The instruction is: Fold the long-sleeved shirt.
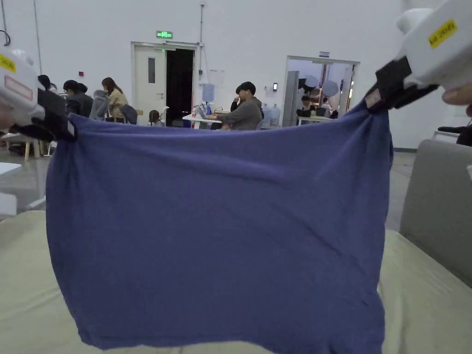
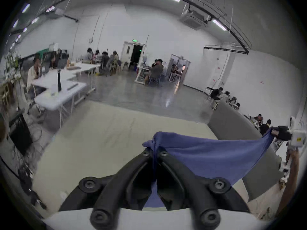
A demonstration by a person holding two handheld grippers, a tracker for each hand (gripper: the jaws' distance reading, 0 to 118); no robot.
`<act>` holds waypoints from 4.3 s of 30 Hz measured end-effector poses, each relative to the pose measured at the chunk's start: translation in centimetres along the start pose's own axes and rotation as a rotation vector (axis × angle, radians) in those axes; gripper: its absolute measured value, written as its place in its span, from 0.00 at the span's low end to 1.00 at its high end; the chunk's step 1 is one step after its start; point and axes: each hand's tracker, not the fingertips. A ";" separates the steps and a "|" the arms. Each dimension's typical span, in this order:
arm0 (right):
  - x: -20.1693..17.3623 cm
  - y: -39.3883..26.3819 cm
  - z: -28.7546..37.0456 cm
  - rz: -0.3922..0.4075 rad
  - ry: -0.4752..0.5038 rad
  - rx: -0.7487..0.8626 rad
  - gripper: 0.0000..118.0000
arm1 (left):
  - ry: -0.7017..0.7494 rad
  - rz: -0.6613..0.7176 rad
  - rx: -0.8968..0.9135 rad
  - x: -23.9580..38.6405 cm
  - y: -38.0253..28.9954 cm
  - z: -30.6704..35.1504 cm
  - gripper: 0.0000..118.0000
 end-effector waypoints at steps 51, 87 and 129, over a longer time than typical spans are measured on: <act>-9.4 -49.0 -1.3 -0.137 0.152 -0.547 0.00 | -0.048 0.091 -0.621 -7.9 -41.2 2.4 0.00; -12.2 -54.3 6.9 -0.314 0.171 -0.409 0.93 | -0.076 0.153 -0.442 -6.9 -50.1 13.2 0.79; -14.5 -43.9 -18.7 -0.173 0.071 -0.470 0.00 | -0.075 0.099 -0.500 -5.8 -51.8 4.8 0.00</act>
